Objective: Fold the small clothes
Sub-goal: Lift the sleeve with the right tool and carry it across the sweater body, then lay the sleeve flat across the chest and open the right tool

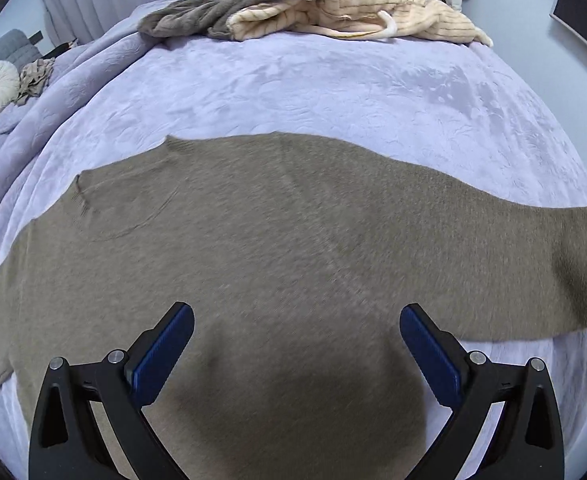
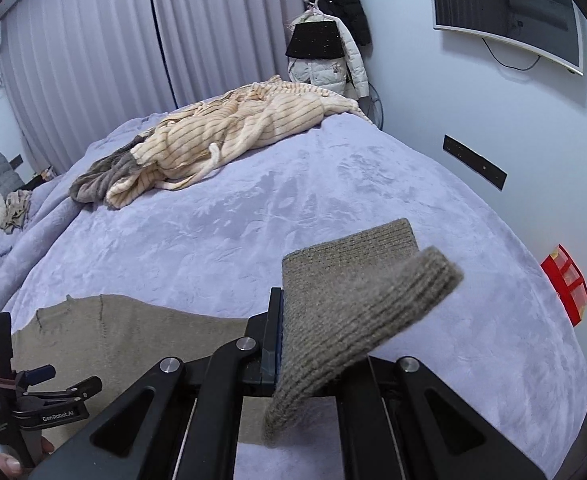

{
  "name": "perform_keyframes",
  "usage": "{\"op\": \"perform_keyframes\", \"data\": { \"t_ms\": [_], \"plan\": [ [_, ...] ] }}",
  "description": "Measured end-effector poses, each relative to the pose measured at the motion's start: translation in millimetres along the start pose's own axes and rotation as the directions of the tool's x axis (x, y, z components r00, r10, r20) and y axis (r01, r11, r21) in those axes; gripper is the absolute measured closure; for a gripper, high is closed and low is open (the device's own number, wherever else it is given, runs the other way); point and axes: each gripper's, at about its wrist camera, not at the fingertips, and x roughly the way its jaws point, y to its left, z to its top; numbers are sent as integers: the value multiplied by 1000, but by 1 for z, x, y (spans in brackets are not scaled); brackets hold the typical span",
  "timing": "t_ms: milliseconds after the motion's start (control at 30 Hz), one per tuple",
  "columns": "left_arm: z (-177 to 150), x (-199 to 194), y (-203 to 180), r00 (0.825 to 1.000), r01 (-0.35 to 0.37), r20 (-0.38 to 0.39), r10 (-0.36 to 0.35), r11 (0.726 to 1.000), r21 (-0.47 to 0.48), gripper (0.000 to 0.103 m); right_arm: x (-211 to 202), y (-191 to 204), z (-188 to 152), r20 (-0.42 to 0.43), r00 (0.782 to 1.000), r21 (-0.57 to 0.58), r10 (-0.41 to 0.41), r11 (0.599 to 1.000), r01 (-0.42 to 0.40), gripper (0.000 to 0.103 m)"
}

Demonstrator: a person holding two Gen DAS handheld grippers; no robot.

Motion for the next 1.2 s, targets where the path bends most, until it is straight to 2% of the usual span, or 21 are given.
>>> {"op": "perform_keyframes", "data": {
  "t_ms": [33,67,100,133,167,400,733,1200],
  "plan": [
    [-7,3,11,1000,-2,4,2,1000,-1,0,-4,12,-1,3,1000,-14,7,1000,-7,98],
    [-32,2,19,1000,-2,9,2,1000,-2,0,-7,23,-2,5,1000,-25,16,1000,-16,98],
    [-31,-1,21,1000,-1,8,1,1000,-6,0,-9,31,-3,5,1000,-29,22,999,-22,98],
    [-46,-4,28,1000,1,10,-1,1000,-11,0,-10,41,-4,4,1000,-32,30,999,-30,98],
    [-74,-4,39,1000,3,14,-3,1000,-15,0,-12,50,-5,2,999,-34,37,999,-37,98],
    [-73,-9,80,1000,-3,19,4,999,-50,0,-24,105,-6,5,997,-57,81,995,-81,98],
    [-90,-10,138,1000,-15,6,16,994,-108,0,-29,184,-10,-8,991,-111,137,984,-137,98],
    [-116,-23,228,999,-7,35,15,977,-213,0,-4,319,-50,-97,980,-221,171,957,-189,98]
  ]
}}
